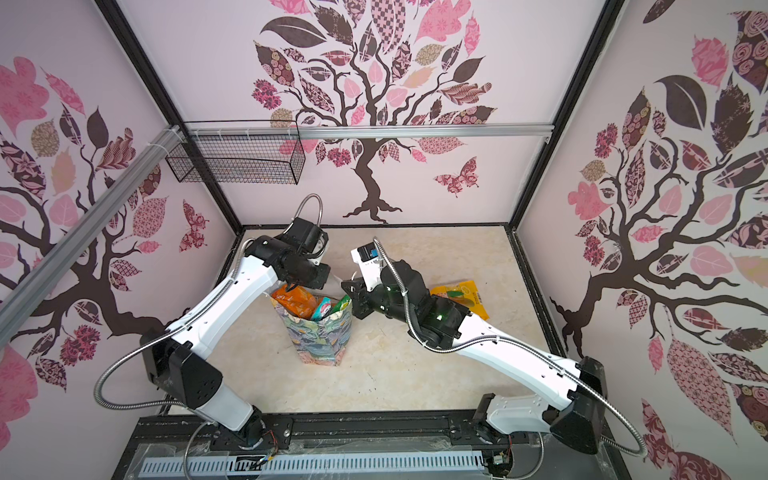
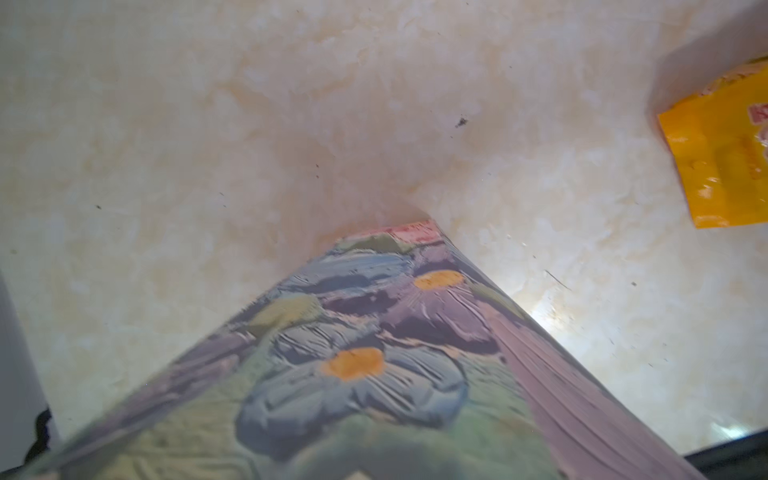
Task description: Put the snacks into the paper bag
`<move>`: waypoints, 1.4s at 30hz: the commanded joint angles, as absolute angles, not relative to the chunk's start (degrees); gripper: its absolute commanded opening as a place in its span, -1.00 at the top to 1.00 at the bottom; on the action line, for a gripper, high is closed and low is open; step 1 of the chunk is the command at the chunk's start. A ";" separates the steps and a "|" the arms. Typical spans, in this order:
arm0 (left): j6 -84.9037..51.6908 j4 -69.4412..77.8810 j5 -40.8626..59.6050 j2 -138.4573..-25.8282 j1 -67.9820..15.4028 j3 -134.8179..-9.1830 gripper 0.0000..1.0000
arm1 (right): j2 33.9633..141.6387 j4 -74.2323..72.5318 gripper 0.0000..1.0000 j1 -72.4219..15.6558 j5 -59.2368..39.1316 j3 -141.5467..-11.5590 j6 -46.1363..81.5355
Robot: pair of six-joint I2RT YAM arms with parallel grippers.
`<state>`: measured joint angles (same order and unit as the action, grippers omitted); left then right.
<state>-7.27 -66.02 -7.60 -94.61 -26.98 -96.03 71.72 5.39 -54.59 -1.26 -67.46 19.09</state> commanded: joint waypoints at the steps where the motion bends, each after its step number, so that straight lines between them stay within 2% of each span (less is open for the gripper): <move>1: -5.76 -65.24 -14.80 -93.06 -26.81 -101.06 0.93 | 70.67 1.62 0.90 -54.66 -1.23 -71.10 18.12; 3: -5.82 -62.94 -13.29 -91.01 -26.82 -100.06 0.87 | 70.50 1.63 0.90 -54.58 -1.06 -70.77 18.12; 7: -6.23 -58.72 -8.40 -84.59 -26.87 -96.00 0.49 | 70.75 1.83 0.89 -54.63 -1.40 -70.25 18.28; 9: -6.98 -59.77 -9.07 -82.65 -26.81 -96.46 0.22 | 71.30 2.64 0.89 -54.61 -1.12 -70.72 18.35; 12: -7.29 -64.80 -9.99 -81.24 -26.87 -99.80 0.10 | 71.89 4.04 0.85 -54.66 -0.91 -71.78 18.28; 14: -8.32 -68.84 -11.29 -80.04 -26.86 -101.52 -0.06 | 72.15 5.91 0.78 -54.65 -0.15 -72.84 17.88; 16: -9.58 -71.87 -13.70 -77.49 -26.80 -101.75 -0.30 | 72.16 8.41 0.66 -54.58 1.23 -74.51 17.41; 18: -10.77 -74.14 -15.76 -74.86 -26.05 -101.64 -0.46 | 71.85 11.61 0.34 -54.63 2.26 -77.20 17.23; 23: -12.21 -77.51 -3.28 -68.99 -14.80 -102.27 -0.56 | 71.54 22.57 0.13 -54.62 6.03 -85.02 15.39; 26: -12.13 -78.05 -5.54 -66.24 -12.61 -103.14 -0.72 | 71.19 28.44 0.07 -54.60 8.10 -88.12 14.81; 29: -11.96 -80.14 -7.29 -65.91 -12.40 -105.81 -0.84 | 68.88 30.18 -0.06 -54.61 9.17 -87.18 15.03; 33: -11.74 -76.81 -7.32 -64.08 -11.77 -99.86 -0.96 | 65.46 32.99 -0.16 -54.07 16.75 -83.32 16.40; 36: -11.71 -71.38 -5.41 -62.74 -9.89 -92.54 -0.96 | 64.53 36.38 -0.28 -51.35 19.93 -80.73 17.71; 38: -11.30 -67.38 -2.10 -62.27 -6.09 -88.52 -0.95 | 63.61 37.52 -0.29 -47.79 19.91 -78.25 18.59; 40: -11.12 -63.17 3.33 -62.93 -0.35 -85.98 -0.85 | 62.70 38.90 -0.33 -44.18 21.07 -75.22 19.49; 42: -11.63 -60.26 9.07 -64.25 2.94 -84.94 -0.61 | 62.38 40.44 -0.36 -42.79 26.44 -72.29 20.48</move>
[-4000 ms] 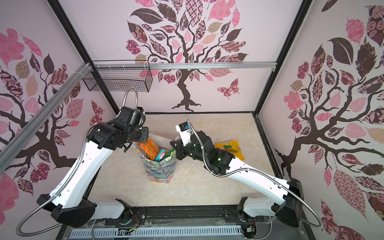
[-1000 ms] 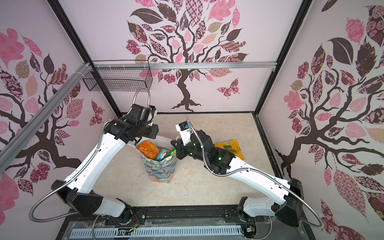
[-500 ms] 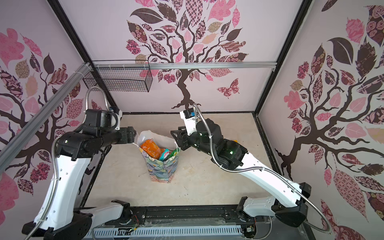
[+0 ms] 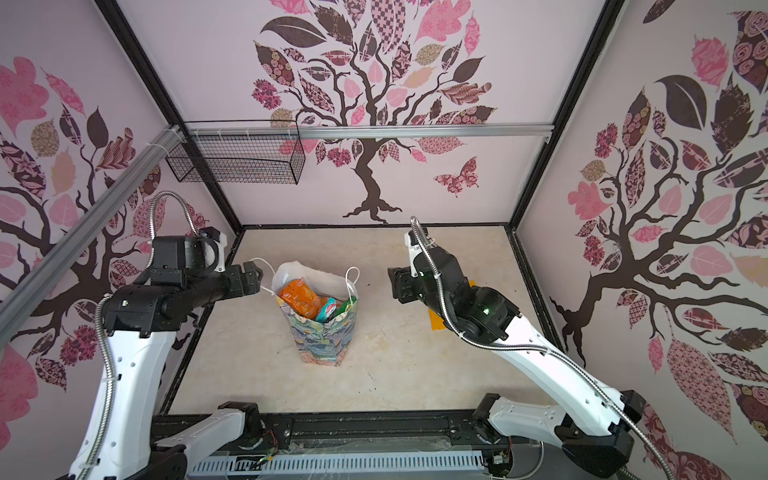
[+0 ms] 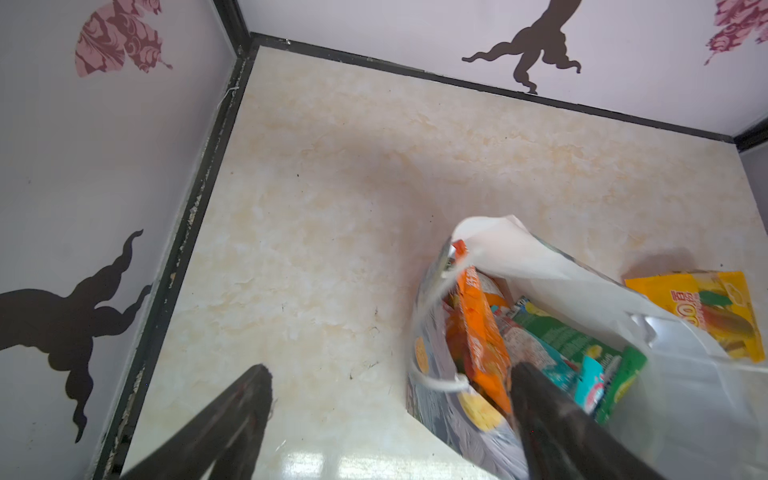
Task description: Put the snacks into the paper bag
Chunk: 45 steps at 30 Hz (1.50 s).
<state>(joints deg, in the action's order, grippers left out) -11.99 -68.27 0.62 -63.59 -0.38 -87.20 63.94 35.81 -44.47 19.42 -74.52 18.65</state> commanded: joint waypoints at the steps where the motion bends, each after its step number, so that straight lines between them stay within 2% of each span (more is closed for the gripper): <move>1: -12.00 -58.92 11.16 -64.80 3.41 -84.41 -0.47 | 62.85 41.89 -0.37 -42.57 30.38 -70.82 21.47; 4: -12.81 -53.83 14.86 -64.97 3.42 -81.27 -0.16 | 63.71 43.70 -0.45 -40.40 32.15 -66.15 24.13; 7: -14.25 -45.26 18.37 -62.97 3.35 -75.46 0.15 | 62.26 40.16 -0.50 -37.66 27.67 -59.29 25.36; 10: -14.45 -41.84 20.02 -61.79 3.39 -72.54 0.37 | 60.76 37.47 -0.54 -33.45 23.19 -53.68 26.09; 14: -14.75 -40.38 21.43 -61.02 3.49 -70.51 0.57 | 61.89 33.73 -0.62 -28.64 19.30 -48.31 26.06; 18: -16.18 -38.66 25.25 -61.00 3.47 -68.78 0.71 | 67.54 30.80 -0.65 -27.67 19.29 -48.02 24.65; 23: -16.85 -37.58 25.22 -60.93 3.43 -68.31 0.65 | 74.20 28.08 -0.62 -27.56 17.23 -50.18 21.71; 31: -18.66 -35.16 28.41 -61.06 3.56 -66.88 0.74 | 78.56 26.37 -0.68 -26.64 16.52 -51.13 20.70; 41: -18.33 -35.76 29.80 -61.33 3.93 -67.21 0.76 | 61.51 22.37 -0.64 -26.71 11.18 -37.90 31.00; 45: -18.30 -35.54 29.84 -60.98 3.89 -67.05 0.78 | 56.86 17.15 -0.49 -26.72 6.29 -31.91 34.03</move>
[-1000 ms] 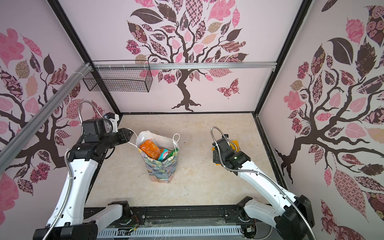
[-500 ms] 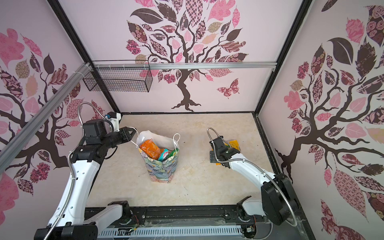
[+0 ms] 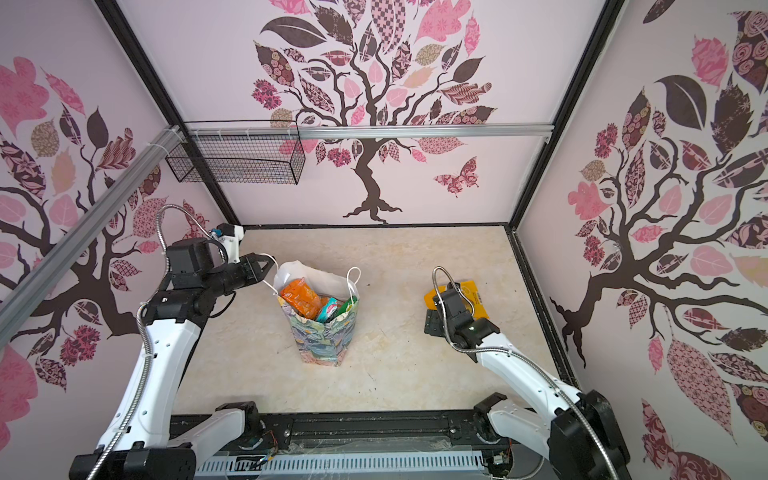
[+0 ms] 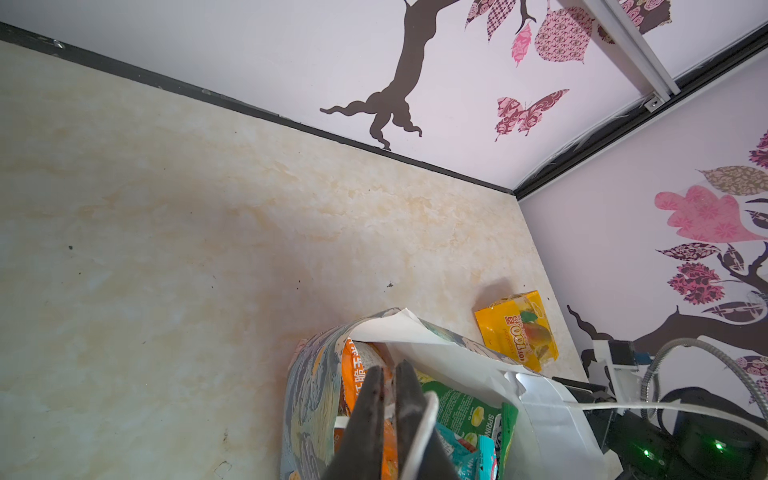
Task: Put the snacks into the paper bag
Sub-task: 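Lower the open right gripper onto the yellow mango-candy packet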
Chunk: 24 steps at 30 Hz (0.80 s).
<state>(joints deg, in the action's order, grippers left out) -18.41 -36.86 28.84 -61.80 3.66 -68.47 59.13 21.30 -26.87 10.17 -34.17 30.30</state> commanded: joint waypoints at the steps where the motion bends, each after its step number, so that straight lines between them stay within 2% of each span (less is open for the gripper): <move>1: -18.31 -35.42 29.89 -61.01 3.93 -66.98 0.77 | 56.76 15.80 -0.43 -26.71 6.07 -30.50 34.77; 10: -18.02 -35.55 29.80 -61.00 4.22 -66.81 0.80 | 60.38 9.70 -0.30 -26.62 7.30 -27.45 35.70; 17: -18.19 -35.36 30.06 -61.00 4.45 -66.76 0.80 | 58.67 6.97 -0.27 -26.08 9.39 -25.03 35.99; 24: -18.54 -35.07 30.67 -61.22 4.79 -66.62 0.80 | 57.93 2.24 -0.20 -22.74 5.67 -22.01 37.65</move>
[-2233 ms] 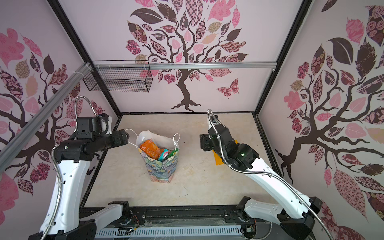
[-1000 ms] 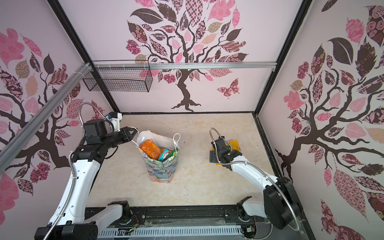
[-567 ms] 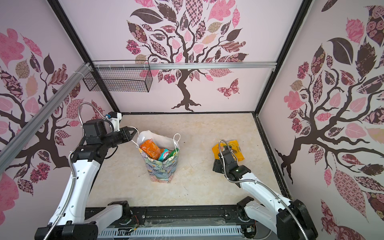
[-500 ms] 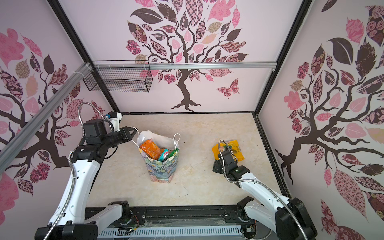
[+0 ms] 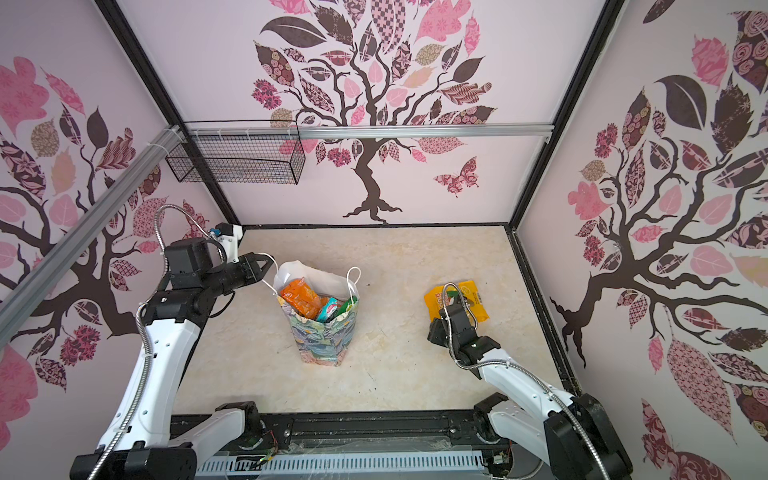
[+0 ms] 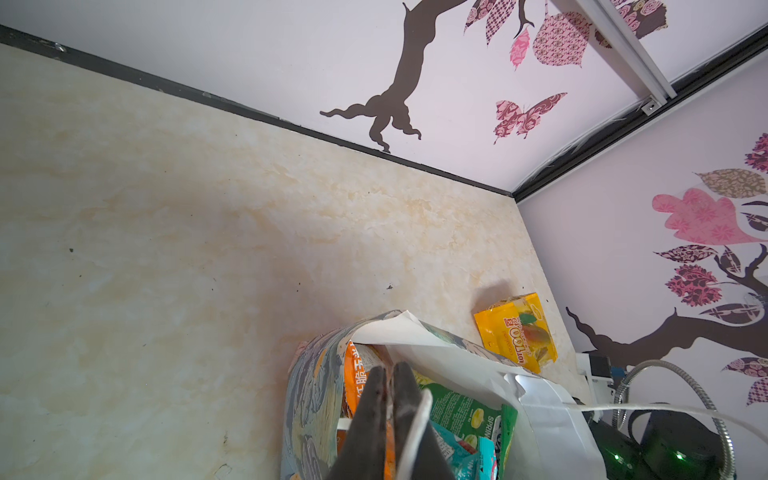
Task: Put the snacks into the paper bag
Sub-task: 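Lower the open right gripper onto the yellow mango-candy packet, then close the right gripper on the yellow packet's edge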
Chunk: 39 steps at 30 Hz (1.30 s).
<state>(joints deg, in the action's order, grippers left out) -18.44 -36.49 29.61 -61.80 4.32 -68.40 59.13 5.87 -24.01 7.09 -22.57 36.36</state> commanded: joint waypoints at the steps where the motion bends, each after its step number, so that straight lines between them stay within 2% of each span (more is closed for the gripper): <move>1: -18.59 -34.97 30.88 -61.31 4.95 -66.66 0.80 | 58.01 1.05 -0.18 -22.23 4.76 -21.39 37.81; 10: -18.54 -34.78 31.64 -61.24 5.70 -66.57 0.80 | 60.79 -8.79 -0.02 -16.30 -3.30 -17.34 39.27; 32: -18.90 -34.10 32.54 -60.65 7.25 -66.15 0.80 | 74.62 -22.75 0.19 -14.79 -6.61 -18.80 41.11; 39: -19.46 -33.19 33.37 -60.80 8.31 -65.66 0.80 | 75.59 -26.26 0.31 -13.04 -6.69 -17.90 42.32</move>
